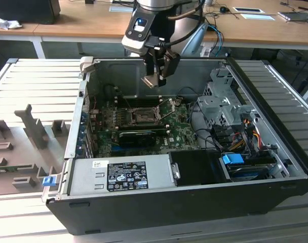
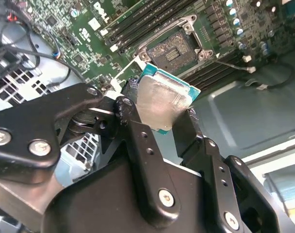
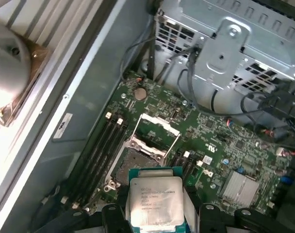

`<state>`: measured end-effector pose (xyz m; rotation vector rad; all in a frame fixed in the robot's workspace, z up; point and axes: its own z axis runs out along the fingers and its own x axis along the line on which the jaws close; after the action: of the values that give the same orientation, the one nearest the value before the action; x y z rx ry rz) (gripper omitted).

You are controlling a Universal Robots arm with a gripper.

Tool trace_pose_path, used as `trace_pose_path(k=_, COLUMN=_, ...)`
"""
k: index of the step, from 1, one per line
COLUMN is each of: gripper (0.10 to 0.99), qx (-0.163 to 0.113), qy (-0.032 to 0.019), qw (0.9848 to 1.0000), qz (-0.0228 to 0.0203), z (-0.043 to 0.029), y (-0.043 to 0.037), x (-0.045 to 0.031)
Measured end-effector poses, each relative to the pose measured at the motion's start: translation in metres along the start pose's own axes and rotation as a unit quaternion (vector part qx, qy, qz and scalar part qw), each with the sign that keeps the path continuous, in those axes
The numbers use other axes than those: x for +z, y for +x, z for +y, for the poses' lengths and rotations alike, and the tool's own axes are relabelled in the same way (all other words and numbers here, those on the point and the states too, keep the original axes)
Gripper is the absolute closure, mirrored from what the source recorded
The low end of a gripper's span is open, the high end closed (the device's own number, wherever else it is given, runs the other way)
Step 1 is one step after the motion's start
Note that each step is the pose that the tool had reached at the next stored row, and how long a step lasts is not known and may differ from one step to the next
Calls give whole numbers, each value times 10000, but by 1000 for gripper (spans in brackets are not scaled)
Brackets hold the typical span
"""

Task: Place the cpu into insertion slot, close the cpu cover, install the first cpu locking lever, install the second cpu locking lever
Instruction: 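Place the cpu into insertion slot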

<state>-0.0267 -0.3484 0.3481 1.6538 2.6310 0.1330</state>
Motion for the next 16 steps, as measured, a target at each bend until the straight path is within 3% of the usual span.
trace_pose_path(k=5, gripper=557, qx=381, qy=-7, qw=9993, qz=-34, z=0, y=0, x=2)
trace_pose_path(k=7, gripper=557, qx=590, qy=-11, qw=9982, qz=-53, z=0, y=0, x=3)
trace_pose_path(k=13, gripper=557, qx=1217, qy=-24, qw=9925, qz=-109, z=-1, y=0, x=8)
trace_pose_path(k=14, gripper=557, qx=1313, qy=-25, qw=9913, qz=-117, z=-1, y=0, x=8)
trace_pose_path(k=16, gripper=557, qx=1579, qy=-30, qw=9874, qz=-141, z=-1, y=0, x=10)
